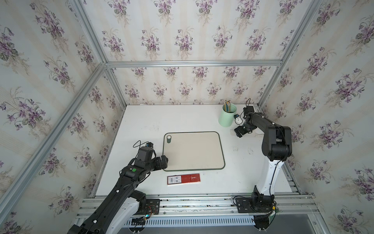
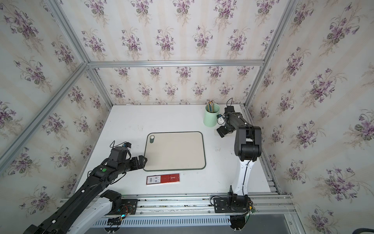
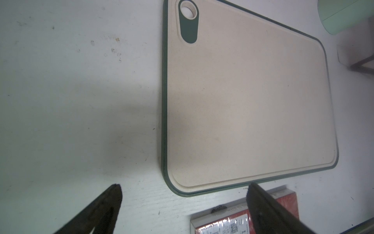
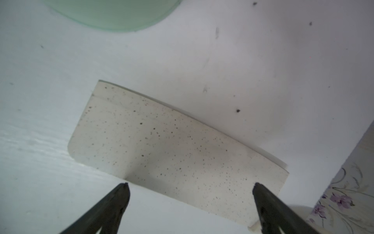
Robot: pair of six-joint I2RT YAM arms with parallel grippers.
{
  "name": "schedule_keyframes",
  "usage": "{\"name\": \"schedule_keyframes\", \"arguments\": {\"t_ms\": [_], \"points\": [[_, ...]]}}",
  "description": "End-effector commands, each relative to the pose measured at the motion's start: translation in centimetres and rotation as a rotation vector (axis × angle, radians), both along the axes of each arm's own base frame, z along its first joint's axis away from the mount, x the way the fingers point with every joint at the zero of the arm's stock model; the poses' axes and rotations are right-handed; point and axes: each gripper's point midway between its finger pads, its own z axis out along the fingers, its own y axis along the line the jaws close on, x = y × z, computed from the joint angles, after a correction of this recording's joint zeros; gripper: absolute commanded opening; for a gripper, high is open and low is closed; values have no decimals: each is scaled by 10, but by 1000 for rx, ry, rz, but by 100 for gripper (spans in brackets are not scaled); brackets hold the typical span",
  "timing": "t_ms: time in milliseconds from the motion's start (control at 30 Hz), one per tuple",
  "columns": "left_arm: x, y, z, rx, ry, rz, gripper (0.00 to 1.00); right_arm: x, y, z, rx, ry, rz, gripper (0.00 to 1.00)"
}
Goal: Align the knife with the edge of the cutting board
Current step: Adjust the knife at the center of the board.
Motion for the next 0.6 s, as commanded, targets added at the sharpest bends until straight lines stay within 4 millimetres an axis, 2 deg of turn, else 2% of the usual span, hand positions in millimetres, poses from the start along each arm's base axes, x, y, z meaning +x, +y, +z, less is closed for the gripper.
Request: {"name": "schedule_keyframes", "arguments": {"t_ms": [0, 200, 367, 567], "points": [[5, 1, 4, 2, -25, 9, 99, 3, -11, 3, 41, -13, -67, 99], [5, 0, 3, -1, -24, 6, 99, -10, -39, 0, 108, -1, -105, 100], [5, -1, 3, -7, -25, 2, 99, -4, -72, 14, 178, -61, -185, 100], [5, -2, 3, -8, -24, -1, 99, -3, -74, -3, 216, -30, -187, 100]]}}
